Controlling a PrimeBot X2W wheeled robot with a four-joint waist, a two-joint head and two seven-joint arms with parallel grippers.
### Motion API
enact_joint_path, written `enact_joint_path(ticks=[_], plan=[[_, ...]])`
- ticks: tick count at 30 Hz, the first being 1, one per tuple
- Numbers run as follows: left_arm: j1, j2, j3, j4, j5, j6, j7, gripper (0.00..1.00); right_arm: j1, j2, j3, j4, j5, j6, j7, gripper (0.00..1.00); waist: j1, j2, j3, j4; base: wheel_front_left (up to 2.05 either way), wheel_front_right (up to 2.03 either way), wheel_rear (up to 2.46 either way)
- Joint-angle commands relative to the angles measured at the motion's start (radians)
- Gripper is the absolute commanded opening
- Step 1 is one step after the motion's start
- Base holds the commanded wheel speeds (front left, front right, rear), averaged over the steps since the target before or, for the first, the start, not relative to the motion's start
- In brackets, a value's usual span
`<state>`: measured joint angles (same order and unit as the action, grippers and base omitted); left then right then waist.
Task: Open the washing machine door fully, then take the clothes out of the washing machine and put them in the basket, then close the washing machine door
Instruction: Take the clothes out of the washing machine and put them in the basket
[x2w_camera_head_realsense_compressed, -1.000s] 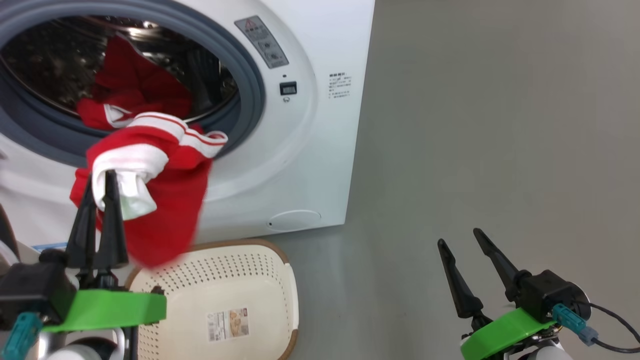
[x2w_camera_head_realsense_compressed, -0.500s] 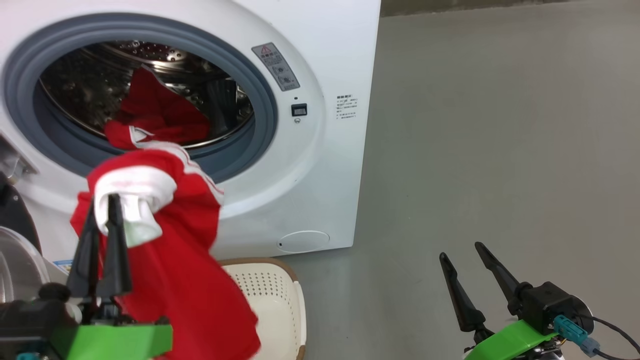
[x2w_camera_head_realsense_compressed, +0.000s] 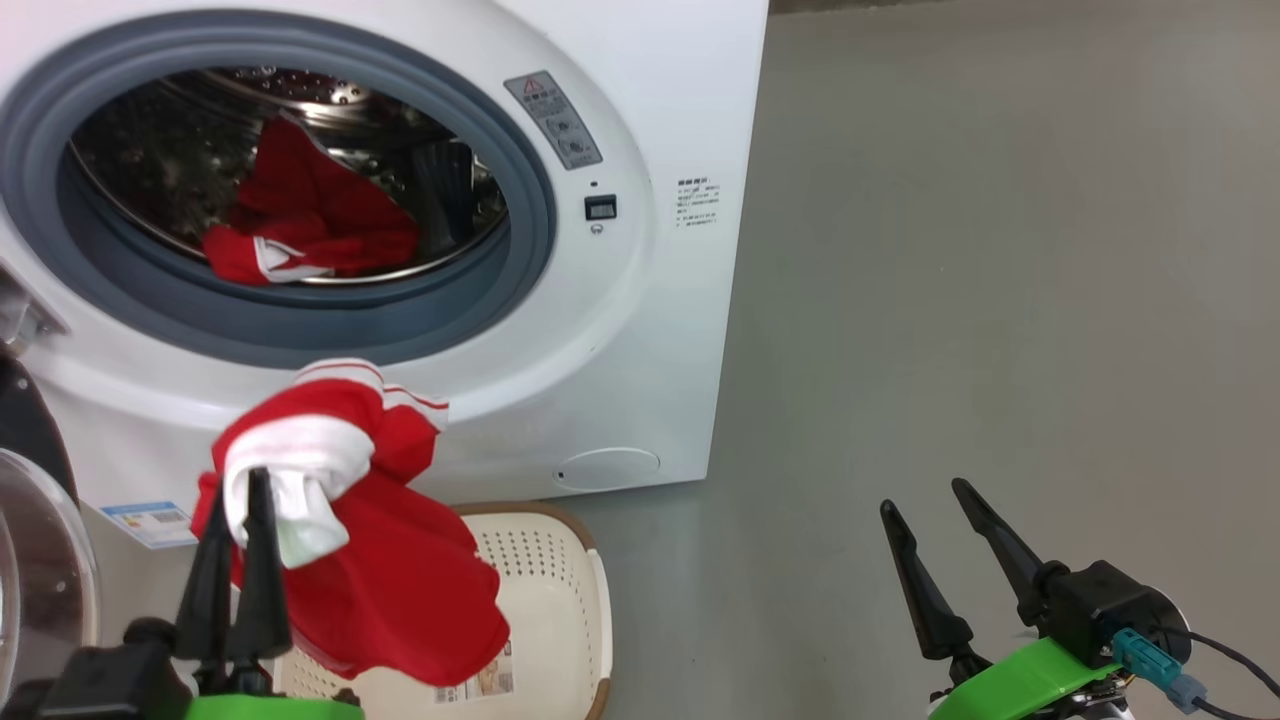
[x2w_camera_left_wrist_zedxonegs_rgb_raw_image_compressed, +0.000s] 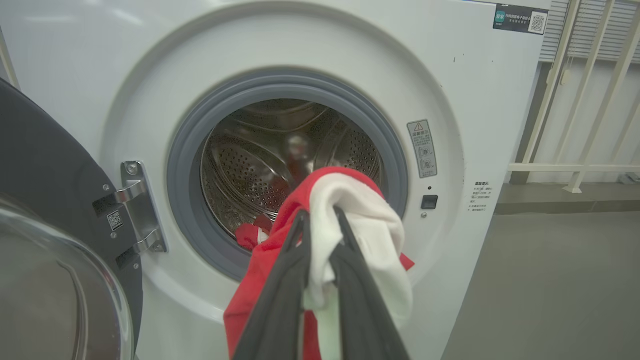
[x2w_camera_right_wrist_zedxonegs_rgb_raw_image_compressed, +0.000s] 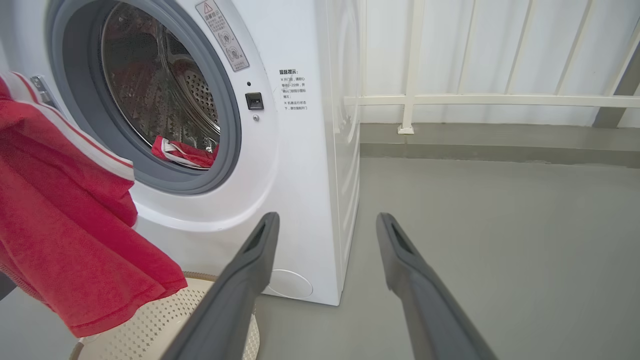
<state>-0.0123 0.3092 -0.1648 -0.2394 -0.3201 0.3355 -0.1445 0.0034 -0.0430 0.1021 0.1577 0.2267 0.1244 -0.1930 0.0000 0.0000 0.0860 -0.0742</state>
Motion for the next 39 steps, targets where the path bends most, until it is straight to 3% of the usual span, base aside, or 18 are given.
enact_joint_path(ticks=[1, 7, 16, 28, 39], plan=[[-0.012, 0.005, 0.035, 0.002, -0.016, 0.001, -0.025, 0.00, -0.018, -0.007, 0.015, -0.033, -0.009, 0.006, -0.001, 1.00, 0.0000, 0.0000, 0.020, 0.000, 0.00, 0.00, 0.00], [-0.009, -0.039, 0.013, 0.129, -0.051, -0.025, -0.068, 0.00, -0.040, -0.007, 0.016, -0.041, -0.014, 0.006, -0.003, 1.00, 0.0000, 0.0000, 0.075, -0.007, 0.00, 0.00, 0.00], [-0.128, -0.094, 0.025, 0.401, -0.088, -0.110, -0.113, 0.00, -0.097, -0.007, 0.014, -0.066, -0.017, 0.006, -0.008, 1.00, 0.0000, 0.0000, 0.223, -0.043, 0.00, 0.00, 0.00], [-0.284, -0.163, 0.112, 0.638, -0.029, -0.215, -0.117, 0.00, -0.182, -0.007, 0.024, -0.060, -0.003, 0.006, -0.040, 1.00, 0.0000, 0.0000, 0.385, -0.080, 0.00, 0.00, 0.00], [-0.390, -0.208, 0.185, 0.904, 0.009, -0.288, -0.117, 0.00, -0.234, -0.007, 0.040, -0.037, 0.011, 0.006, -0.059, 1.00, 0.0000, 0.0000, 0.452, -0.094, 0.00, 0.00, 0.00]])
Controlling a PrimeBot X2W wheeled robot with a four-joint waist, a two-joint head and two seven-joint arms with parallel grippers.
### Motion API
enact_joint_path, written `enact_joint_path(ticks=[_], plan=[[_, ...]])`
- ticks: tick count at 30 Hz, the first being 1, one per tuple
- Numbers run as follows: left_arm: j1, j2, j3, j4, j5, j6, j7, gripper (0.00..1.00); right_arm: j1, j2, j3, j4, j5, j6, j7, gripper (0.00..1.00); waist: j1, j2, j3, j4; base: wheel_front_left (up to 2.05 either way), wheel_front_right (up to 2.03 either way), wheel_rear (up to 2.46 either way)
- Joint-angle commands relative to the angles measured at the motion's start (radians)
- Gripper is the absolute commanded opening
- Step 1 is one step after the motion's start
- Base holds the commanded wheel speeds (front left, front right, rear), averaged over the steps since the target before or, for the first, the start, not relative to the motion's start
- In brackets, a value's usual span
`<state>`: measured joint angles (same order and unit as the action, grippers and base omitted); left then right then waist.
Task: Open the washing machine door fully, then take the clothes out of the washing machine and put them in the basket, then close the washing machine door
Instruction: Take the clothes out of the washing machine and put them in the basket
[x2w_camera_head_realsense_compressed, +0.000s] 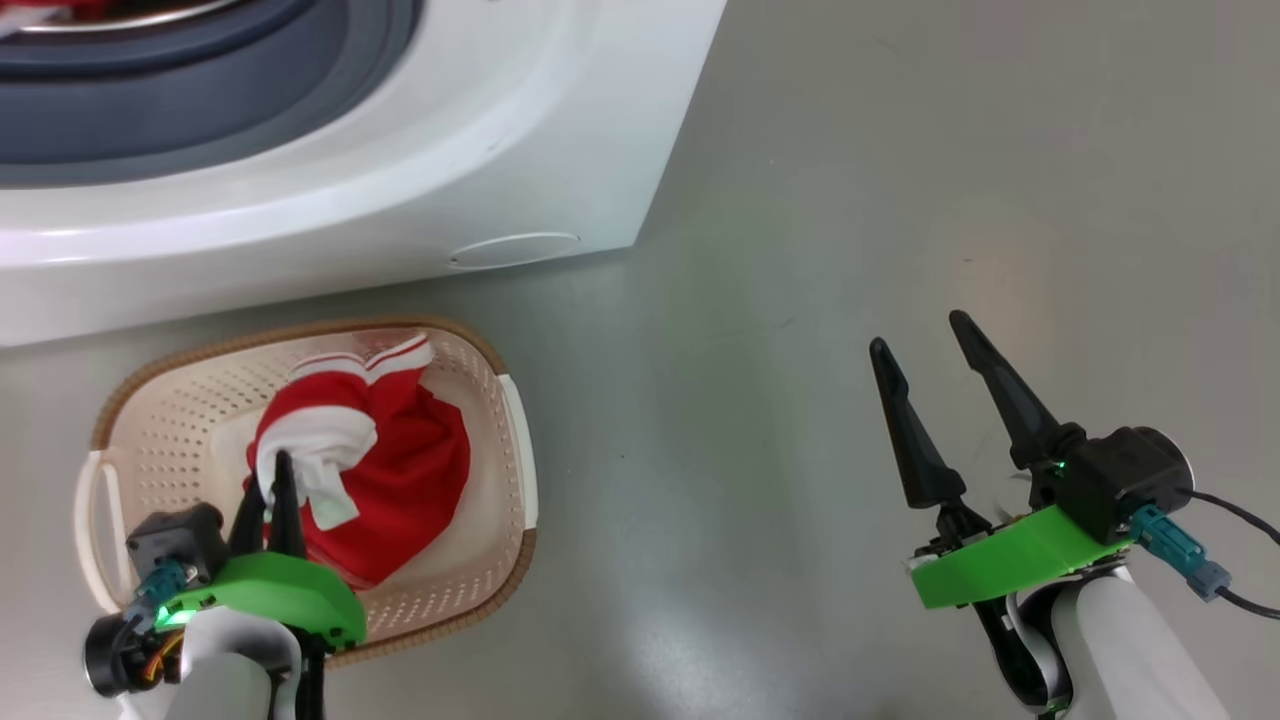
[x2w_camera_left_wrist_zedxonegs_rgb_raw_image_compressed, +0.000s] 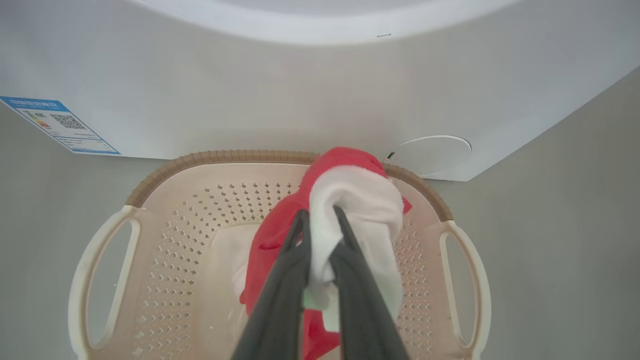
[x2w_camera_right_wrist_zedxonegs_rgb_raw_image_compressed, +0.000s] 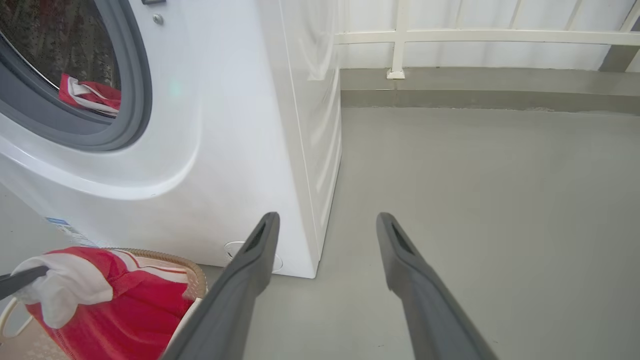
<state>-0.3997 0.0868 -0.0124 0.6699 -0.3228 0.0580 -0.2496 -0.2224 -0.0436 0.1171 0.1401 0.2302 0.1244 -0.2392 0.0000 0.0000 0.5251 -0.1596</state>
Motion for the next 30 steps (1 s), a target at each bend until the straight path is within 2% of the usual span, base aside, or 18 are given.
enact_joint_path(ticks=[1, 8, 14, 15, 16, 18, 24, 30], plan=[[-0.008, 0.011, 0.039, 0.014, 0.014, -0.015, -0.012, 0.00, -0.010, -0.007, 0.025, -0.017, 0.009, 0.006, -0.014, 1.00, 0.0000, 0.0000, 0.015, -0.010, 0.00, 0.00, 0.00], [-0.046, -0.006, 0.078, 0.171, 0.028, -0.051, -0.012, 0.00, -0.017, -0.007, 0.028, -0.005, 0.010, 0.006, -0.019, 1.00, 0.0000, 0.0000, 0.018, -0.008, 0.00, 0.00, 0.00], [-0.061, -0.014, 0.091, 0.215, 0.037, -0.073, -0.012, 0.00, -0.018, -0.007, 0.028, 0.000, 0.009, 0.006, -0.021, 1.00, 0.0000, 0.0000, 0.006, -0.002, 0.00, 0.00, 0.00], [-0.062, -0.016, 0.094, 0.225, 0.036, -0.080, -0.012, 0.33, -0.017, -0.007, 0.028, 0.002, 0.009, 0.006, -0.021, 1.00, 0.0000, 0.0000, 0.002, 0.000, 0.00, 0.00, 0.00], [-0.063, -0.017, 0.095, 0.233, 0.036, -0.085, -0.012, 0.47, -0.016, -0.007, 0.027, 0.004, 0.008, 0.006, -0.021, 1.00, 0.0000, 0.0000, -0.004, 0.003, 0.00, 0.00, 0.00], [-0.063, -0.021, 0.100, 0.249, 0.034, -0.099, -0.012, 1.00, -0.013, -0.007, 0.028, 0.009, 0.007, 0.006, -0.021, 1.00, 0.0000, 0.0000, -0.017, 0.007, 0.00, 0.00, 0.00], [-0.055, -0.025, 0.112, 0.255, 0.042, -0.117, -0.012, 1.00, 0.000, -0.007, 0.031, 0.027, 0.013, 0.006, -0.022, 1.00, 0.0000, 0.0000, -0.072, 0.021, 0.00, 0.00, 0.00], [-0.026, -0.028, 0.117, 0.169, 0.078, -0.116, -0.012, 1.00, 0.022, -0.007, 0.028, 0.051, 0.016, 0.006, -0.022, 1.00, 0.0000, 0.0000, -0.144, 0.042, 0.00, 0.00, 0.00]])
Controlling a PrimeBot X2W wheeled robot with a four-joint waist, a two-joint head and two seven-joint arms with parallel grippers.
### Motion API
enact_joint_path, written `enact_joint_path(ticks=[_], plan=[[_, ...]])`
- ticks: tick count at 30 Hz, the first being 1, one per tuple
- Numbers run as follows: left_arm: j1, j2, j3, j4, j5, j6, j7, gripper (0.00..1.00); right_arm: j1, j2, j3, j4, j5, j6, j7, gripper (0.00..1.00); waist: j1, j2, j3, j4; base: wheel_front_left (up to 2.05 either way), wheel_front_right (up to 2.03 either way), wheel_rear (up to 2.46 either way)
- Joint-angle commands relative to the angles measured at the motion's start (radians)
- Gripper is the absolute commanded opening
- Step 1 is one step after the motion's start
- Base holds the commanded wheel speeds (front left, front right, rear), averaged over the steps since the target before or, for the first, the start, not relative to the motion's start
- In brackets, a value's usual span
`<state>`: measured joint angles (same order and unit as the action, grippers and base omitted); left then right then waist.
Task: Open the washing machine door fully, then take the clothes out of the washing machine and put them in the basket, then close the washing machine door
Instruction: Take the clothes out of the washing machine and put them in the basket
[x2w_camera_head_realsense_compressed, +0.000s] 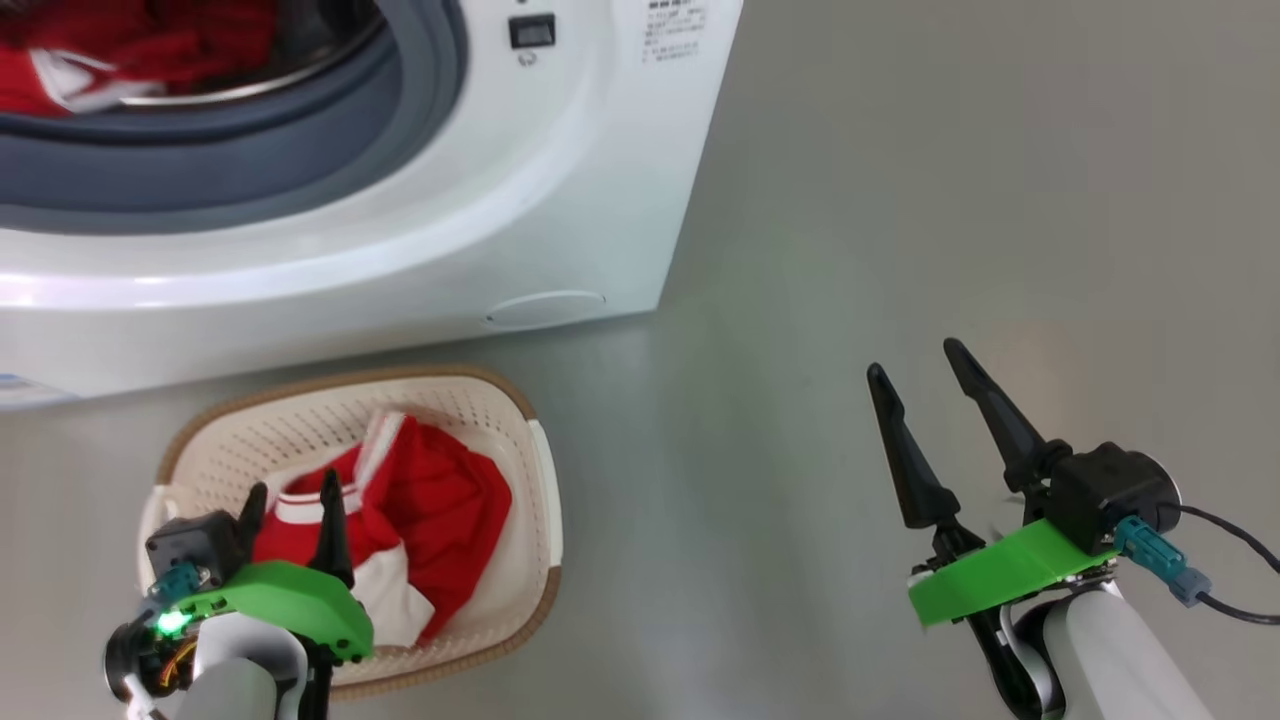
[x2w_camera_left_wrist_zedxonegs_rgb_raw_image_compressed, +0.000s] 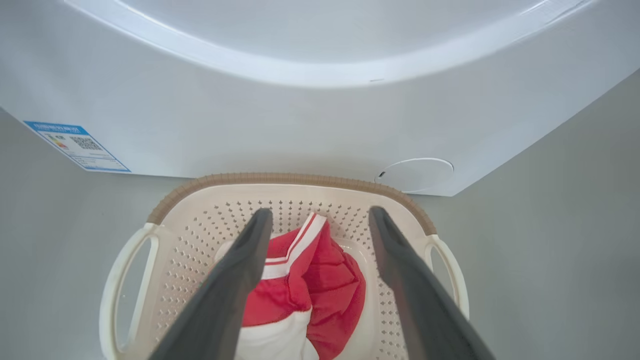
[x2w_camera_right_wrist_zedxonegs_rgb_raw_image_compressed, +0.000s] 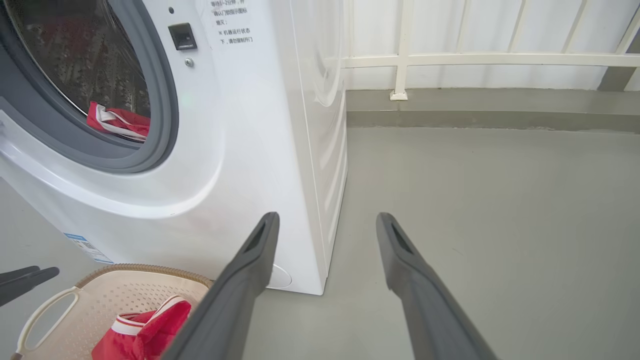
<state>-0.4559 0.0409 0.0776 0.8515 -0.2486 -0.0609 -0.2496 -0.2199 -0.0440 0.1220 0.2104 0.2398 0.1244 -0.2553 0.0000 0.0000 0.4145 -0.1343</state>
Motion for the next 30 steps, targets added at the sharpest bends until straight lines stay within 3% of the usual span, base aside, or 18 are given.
enact_joint_path(ticks=[1, 18, 30], plan=[[0.036, 0.017, 0.029, -0.030, 0.009, 0.005, -0.012, 1.00, 0.024, -0.006, 0.021, -0.016, 0.005, 0.006, -0.006, 1.00, 0.0000, 0.0000, -0.046, 0.021, 0.00, 0.00, 0.00], [0.208, 0.011, -0.044, -0.549, 0.107, 0.044, -0.012, 1.00, 0.104, -0.006, -0.028, 0.010, -0.014, 0.006, 0.007, 1.00, 0.0000, 0.0000, -0.228, 0.086, 0.00, 0.00, 0.00], [0.409, 0.010, -0.081, -0.812, 0.113, 0.087, 0.077, 1.00, 0.158, -0.006, -0.043, -0.005, -0.022, 0.006, 0.026, 1.00, 0.0000, 0.0000, -0.305, 0.093, 0.00, 0.00, 0.00]])
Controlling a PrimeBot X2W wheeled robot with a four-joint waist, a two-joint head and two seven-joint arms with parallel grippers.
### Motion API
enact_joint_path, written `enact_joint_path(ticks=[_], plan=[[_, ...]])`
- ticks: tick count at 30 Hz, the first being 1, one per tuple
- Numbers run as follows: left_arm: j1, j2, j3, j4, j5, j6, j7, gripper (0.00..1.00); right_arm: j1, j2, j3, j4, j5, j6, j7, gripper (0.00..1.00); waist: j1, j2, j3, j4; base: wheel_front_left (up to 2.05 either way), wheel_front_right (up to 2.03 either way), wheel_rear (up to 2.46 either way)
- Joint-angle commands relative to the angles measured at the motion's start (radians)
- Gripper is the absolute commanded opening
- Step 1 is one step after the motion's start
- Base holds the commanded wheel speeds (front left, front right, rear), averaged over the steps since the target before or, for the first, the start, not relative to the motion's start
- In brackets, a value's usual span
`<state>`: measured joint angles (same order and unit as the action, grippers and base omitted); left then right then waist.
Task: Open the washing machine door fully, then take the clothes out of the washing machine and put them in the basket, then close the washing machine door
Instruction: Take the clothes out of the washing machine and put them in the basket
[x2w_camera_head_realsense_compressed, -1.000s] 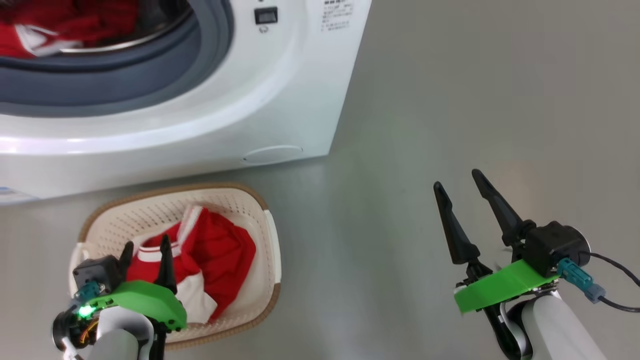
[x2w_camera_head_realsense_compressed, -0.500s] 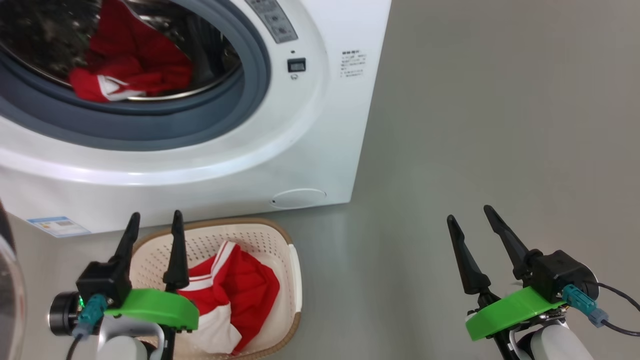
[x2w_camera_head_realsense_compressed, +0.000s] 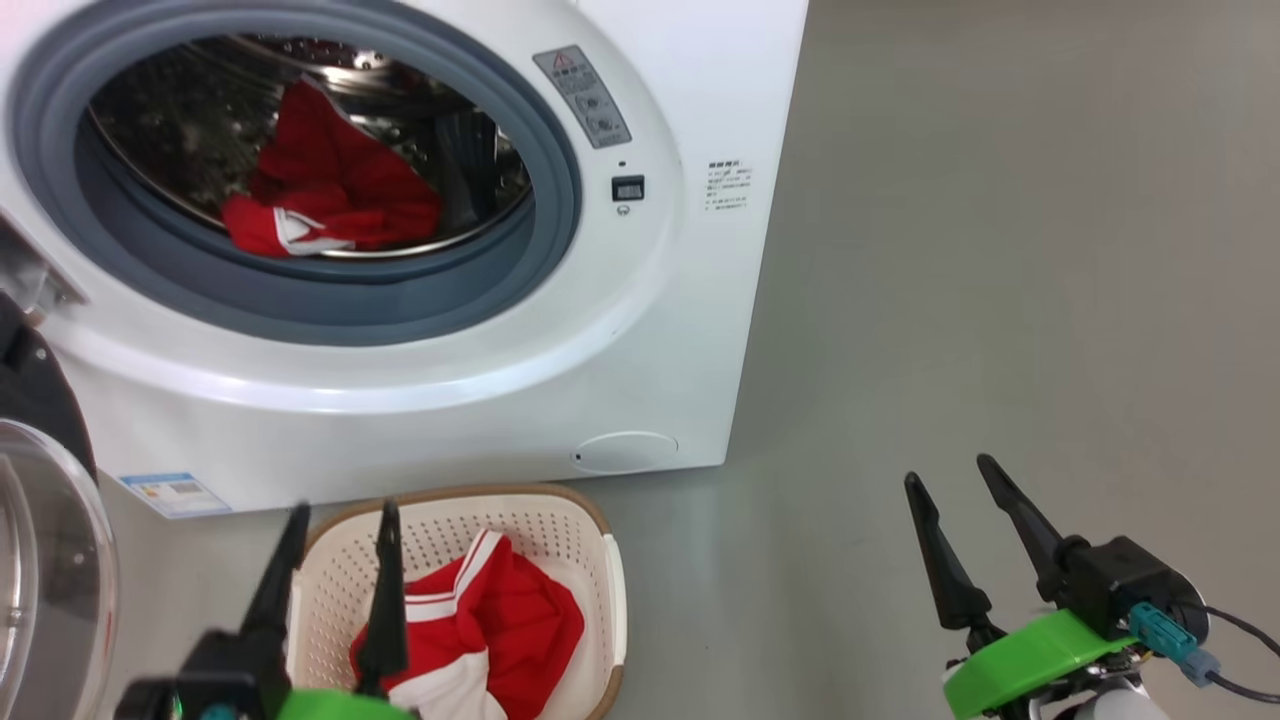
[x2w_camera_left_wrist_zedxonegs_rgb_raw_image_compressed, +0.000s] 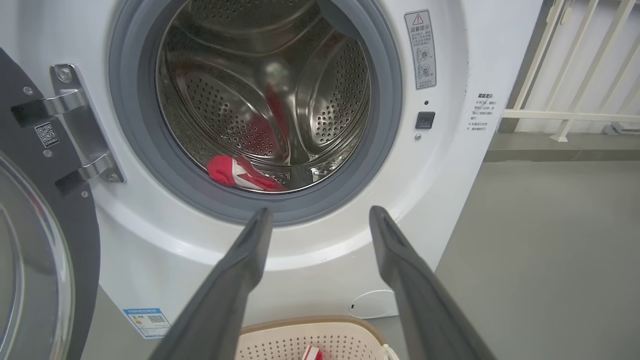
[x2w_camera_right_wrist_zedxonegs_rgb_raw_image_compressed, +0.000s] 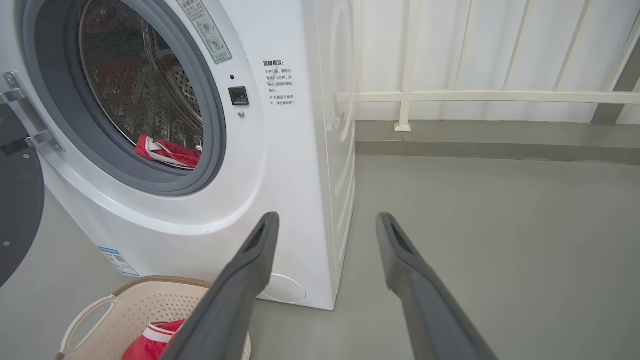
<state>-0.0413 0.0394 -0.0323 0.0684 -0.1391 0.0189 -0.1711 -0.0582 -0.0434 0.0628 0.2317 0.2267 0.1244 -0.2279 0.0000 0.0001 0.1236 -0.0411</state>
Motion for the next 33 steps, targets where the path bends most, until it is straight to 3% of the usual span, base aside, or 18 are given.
enact_joint_path(ticks=[1, 17, 33], plan=[[0.014, 0.012, 0.027, -0.042, 0.001, 0.010, 0.004, 1.00, 0.002, -0.007, 0.013, -0.027, -0.010, 0.006, 0.000, 1.00, 0.0000, -0.0001, -0.021, 0.000, 0.00, 0.00, 0.00], [0.202, 0.011, -0.028, -0.132, -0.029, 0.057, 0.049, 1.00, 0.101, -0.007, -0.010, -0.064, -0.017, 0.006, 0.036, 1.00, 0.0000, -0.0001, -0.117, 0.002, 0.00, 0.00, 0.00], [0.210, 0.016, -0.044, -0.132, -0.042, 0.069, 0.053, 1.00, 0.125, -0.007, -0.006, -0.089, -0.012, 0.006, 0.052, 1.00, 0.0000, -0.0001, -0.127, 0.001, 0.00, 0.00, 0.00]])
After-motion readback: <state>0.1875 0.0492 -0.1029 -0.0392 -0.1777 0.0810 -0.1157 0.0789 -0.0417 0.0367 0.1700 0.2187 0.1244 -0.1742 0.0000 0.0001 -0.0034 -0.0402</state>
